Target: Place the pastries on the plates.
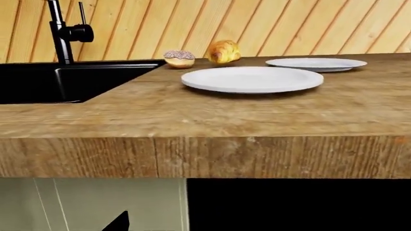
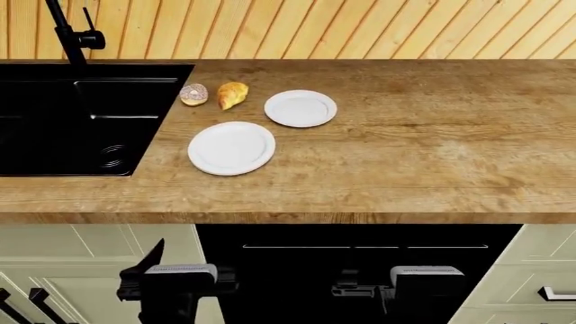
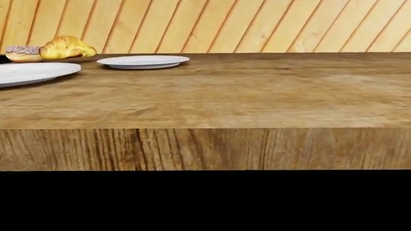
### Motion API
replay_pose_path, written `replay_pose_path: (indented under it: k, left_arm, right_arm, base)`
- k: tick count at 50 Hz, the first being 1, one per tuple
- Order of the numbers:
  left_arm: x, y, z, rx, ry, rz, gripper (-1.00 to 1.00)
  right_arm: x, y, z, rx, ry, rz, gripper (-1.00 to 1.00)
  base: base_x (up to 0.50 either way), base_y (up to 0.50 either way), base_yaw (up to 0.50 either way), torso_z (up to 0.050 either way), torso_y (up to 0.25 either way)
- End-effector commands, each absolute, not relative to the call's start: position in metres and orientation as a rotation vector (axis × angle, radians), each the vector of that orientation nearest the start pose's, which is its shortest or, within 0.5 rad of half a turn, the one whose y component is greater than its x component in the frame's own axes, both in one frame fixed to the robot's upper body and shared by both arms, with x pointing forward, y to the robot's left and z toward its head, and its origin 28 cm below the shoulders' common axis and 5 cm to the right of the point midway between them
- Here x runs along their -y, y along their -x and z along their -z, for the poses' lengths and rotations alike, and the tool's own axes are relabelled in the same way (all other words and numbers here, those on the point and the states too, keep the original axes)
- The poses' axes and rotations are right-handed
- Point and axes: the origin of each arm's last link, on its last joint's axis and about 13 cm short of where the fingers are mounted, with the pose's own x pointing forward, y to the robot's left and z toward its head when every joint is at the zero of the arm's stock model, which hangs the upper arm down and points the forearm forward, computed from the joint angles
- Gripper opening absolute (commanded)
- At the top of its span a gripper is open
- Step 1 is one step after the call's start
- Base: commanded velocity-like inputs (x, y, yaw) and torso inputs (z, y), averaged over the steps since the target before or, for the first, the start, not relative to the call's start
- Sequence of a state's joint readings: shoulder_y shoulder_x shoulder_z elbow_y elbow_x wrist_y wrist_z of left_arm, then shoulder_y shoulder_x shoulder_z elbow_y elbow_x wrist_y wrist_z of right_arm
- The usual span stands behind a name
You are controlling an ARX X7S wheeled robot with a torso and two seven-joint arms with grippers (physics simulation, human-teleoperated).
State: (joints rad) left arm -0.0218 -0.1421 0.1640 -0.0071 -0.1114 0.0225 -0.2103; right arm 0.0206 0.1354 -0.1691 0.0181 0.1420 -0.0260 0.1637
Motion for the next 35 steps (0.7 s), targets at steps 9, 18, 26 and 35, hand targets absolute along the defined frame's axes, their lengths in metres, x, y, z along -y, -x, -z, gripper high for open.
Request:
replay_pose_path:
  k: [9, 18, 26, 35]
  left_arm:
    - [-0.227, -0.216, -0.122, 0.015, 0.005, 0.077, 1.00]
    - [-0.241, -0.243, -0.207, -0.007, -0.011, 0.155, 1.00]
    - [-0.242, -0.279, -0.260, -0.087, -0.045, 0.169, 1.00]
    - [-0.239, -0.294, -0.281, -0.165, -0.027, 0.176, 1.00]
  right_arm:
    - [0.117, -0.234, -0.116, 0.115, -0.075, -0.103, 1.00]
    - [0.147, -0.258, -0.216, 0.144, -0.044, -0.150, 1.00]
    - [0.160, -0.282, -0.268, 0.106, -0.038, -0.168, 1.00]
    - [0.168, -0.288, -0.276, 0.079, -0.027, -0.161, 1.00]
  base:
    - [0.00, 0.00, 0.00, 0.000, 0.000]
    - [0.00, 0.00, 0.00, 0.000, 0.000]
    - [0.00, 0.00, 0.00, 0.000, 0.000]
    - [0.30, 0.00, 0.00, 0.000, 0.000]
